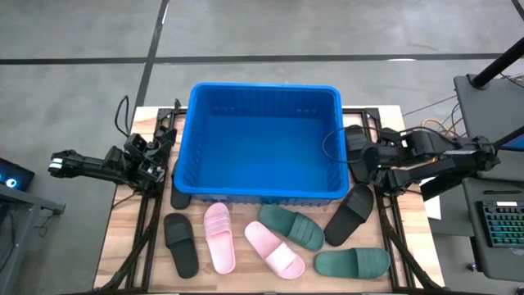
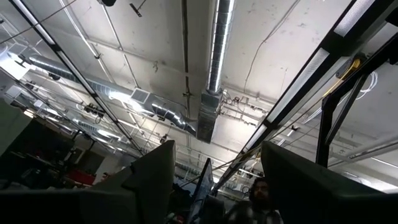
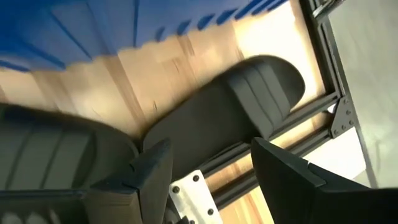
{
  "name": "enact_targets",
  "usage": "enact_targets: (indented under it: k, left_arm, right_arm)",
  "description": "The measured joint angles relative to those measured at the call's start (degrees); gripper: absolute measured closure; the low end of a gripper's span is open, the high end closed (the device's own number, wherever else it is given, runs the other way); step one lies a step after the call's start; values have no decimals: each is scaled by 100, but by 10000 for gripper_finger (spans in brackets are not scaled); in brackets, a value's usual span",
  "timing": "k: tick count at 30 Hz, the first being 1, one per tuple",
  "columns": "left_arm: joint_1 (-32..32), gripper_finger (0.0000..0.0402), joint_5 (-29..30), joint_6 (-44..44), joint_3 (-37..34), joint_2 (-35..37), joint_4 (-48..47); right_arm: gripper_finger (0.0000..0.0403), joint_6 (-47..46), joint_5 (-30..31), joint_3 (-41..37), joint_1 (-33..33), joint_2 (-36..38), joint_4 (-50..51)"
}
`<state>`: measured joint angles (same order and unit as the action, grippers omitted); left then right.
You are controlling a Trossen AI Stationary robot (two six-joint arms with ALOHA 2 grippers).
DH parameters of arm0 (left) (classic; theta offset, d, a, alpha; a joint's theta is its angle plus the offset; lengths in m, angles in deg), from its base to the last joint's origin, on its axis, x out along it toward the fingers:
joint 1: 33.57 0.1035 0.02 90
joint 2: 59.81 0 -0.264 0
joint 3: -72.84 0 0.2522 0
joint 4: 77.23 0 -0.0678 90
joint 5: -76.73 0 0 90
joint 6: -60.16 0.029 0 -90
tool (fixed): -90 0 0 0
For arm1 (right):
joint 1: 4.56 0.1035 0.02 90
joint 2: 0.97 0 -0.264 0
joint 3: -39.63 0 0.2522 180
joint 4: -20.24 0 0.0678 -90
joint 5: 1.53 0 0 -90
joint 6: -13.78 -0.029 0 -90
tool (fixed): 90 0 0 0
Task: Pick and place slides into bin
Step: Put the black slide into the blue bin
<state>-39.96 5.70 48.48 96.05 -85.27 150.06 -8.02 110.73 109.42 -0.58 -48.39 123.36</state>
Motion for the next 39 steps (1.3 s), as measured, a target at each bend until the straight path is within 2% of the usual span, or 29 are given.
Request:
enact_targets:
  k: [13,19,23,27,31,36,39]
  left_arm:
    - [0,180,-1,0,-9,3,1]
    - [2,180,1,0,-9,7,-6]
    - [0,180,0,1,-9,8,-3]
    - [0,180,-1,-2,-9,7,-4]
    - [2,180,1,-2,-9,4,-3]
    - [1,180,1,-4,-9,9,-8]
    - [1,180,1,-6,-9,4,-2]
  right_arm:
    - [195,-69,24,-490,-1,-42,-20]
    - [196,-431,183,-548,-2,-26,47]
    - [196,-1712,943,-543,-4,-4,66]
    - [196,-3242,1423,-406,-9,117,70]
    - [196,-5318,1621,-359,-9,336,59]
    - [196,-8497,1837,-403,-9,661,71]
    - [196,-9731,2239,-477,-9,798,58]
